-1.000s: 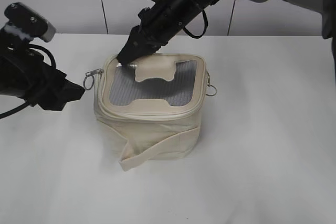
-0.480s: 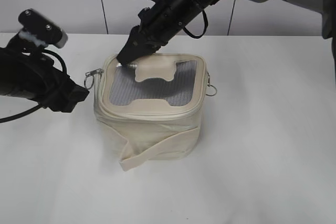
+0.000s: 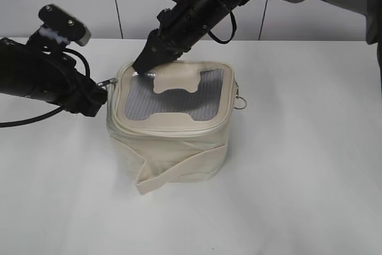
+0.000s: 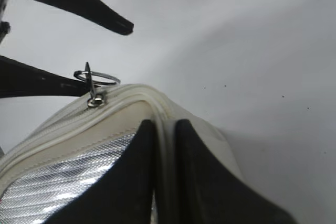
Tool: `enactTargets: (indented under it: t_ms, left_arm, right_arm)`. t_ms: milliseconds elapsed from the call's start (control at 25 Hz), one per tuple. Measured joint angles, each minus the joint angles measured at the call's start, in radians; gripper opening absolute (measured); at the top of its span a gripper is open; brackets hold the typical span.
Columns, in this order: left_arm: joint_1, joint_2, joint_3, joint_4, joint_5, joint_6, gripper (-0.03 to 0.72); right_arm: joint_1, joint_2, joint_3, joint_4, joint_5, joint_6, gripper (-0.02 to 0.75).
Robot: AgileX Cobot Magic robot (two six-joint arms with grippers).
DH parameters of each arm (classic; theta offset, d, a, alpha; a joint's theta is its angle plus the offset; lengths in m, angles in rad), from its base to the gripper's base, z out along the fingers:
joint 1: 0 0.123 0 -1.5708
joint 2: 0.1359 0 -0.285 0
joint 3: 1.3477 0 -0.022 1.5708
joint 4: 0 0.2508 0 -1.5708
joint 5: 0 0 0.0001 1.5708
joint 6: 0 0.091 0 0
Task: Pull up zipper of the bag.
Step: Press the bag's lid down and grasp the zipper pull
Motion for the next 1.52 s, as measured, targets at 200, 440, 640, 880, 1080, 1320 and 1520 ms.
enactTargets:
  t_ms: [200, 440, 640, 880, 1080, 1320, 1520]
  left_arm:
    - [0.000, 0.011, -0.003, 0.031, 0.019, 0.000, 0.025]
    - [0.000, -0.031, -0.004, 0.060, 0.067, -0.011, -0.008]
    - [0.000, -0.092, 0.003, 0.148, 0.085, -0.092, -0.008]
    - [0.000, -0.140, 0.053, 0.340, 0.144, -0.286, -0.008]
    - [0.000, -0.173, 0.070, 0.358, 0.212, -0.320, -0.008]
    - [0.000, -0.232, 0.077, 0.394, 0.311, -0.332, -0.008]
    - [0.000, -0.274, 0.079, 0.409, 0.330, -0.341, -0.008]
  right_arm:
    - [0.000, 0.000, 0.000, 0.000, 0.001, 0.001, 0.092]
    - [0.000, 0.000, 0.000, 0.000, -0.002, 0.037, 0.092]
    - [0.000, 0.000, 0.000, 0.000, -0.002, 0.057, 0.092]
    - [0.001, 0.001, 0.000, 0.002, -0.001, 0.079, 0.091]
    - [0.004, 0.001, 0.000, 0.008, 0.007, 0.091, 0.086]
    - [0.005, 0.001, 0.000, 0.010, 0.005, 0.121, 0.085]
    - [0.005, 0.001, 0.000, 0.010, 0.003, 0.137, 0.085]
